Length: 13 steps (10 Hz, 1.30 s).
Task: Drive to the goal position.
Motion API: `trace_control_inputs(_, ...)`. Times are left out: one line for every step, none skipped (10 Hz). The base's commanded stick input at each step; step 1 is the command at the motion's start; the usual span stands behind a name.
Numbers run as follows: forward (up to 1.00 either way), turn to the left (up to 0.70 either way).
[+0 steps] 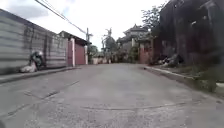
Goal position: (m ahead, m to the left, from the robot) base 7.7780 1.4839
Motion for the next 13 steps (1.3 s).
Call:
trace_control_inputs(1.0,-0.21)
trace_control_inputs(1.0,-0.21)
trace_control_inputs(1.0,-0.21)
trace_control_inputs(1.0,-0.21)
trace_control_inputs(1.0,-0.21)
trace_control_inputs(1.0,-0.21)
trace_control_inputs(1.0,-0.21)
trace_control_inputs(1.0,-0.21)
trace_control_inputs(1.0,-0.21)
trace_control_inputs(1.0,-0.21)
trace_control_inputs(1.0,-0.21)
trace_control_inputs(1.0,-0.21)
trace_control_inputs(1.0,0.19)
